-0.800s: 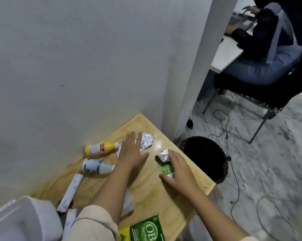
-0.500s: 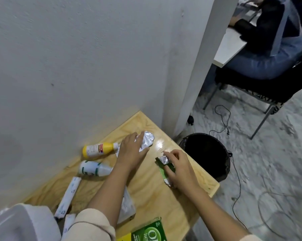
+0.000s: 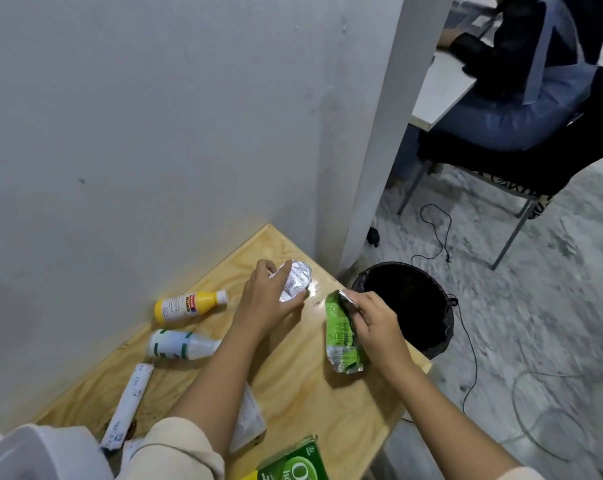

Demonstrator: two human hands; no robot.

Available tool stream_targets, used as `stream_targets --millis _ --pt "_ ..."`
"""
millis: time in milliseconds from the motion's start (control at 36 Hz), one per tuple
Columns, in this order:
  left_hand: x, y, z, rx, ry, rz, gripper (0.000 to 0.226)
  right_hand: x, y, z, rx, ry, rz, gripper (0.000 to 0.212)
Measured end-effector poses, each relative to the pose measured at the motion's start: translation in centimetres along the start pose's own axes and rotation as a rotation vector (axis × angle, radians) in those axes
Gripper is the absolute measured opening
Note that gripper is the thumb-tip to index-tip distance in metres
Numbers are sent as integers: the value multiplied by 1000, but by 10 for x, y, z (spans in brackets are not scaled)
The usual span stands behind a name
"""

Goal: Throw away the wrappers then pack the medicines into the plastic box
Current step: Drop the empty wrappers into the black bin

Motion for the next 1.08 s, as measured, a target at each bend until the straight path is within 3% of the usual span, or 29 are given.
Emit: stream_targets --millis 139,278,611,917,1083 --pt "8 5 38 -187 2 13 82 2 38 2 6 -63 102 40" --pt "29 -3 99 -284 -23 -15 62 6 90 17 -11 -98 217 41" --pt "113 -92 235 -401 -104 -203 65 37 189 124 -3 -369 393 26" --pt "156 -227 215 -310 54 -357 67 69 173 235 -42 -550 361 23" --pt "169 -270 195 -235 103 -456 78 86 156 270 -42 -635 185 46"
Point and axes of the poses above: each hand's wrist, its own x-axis towards the middle knuckle, its own y-axis out of the back of the hand, z = x × y, the point moved 1 cm from there along x, towards the middle knuckle, and after that the axes turned 9 degrees about x, right-handed, at the moved point
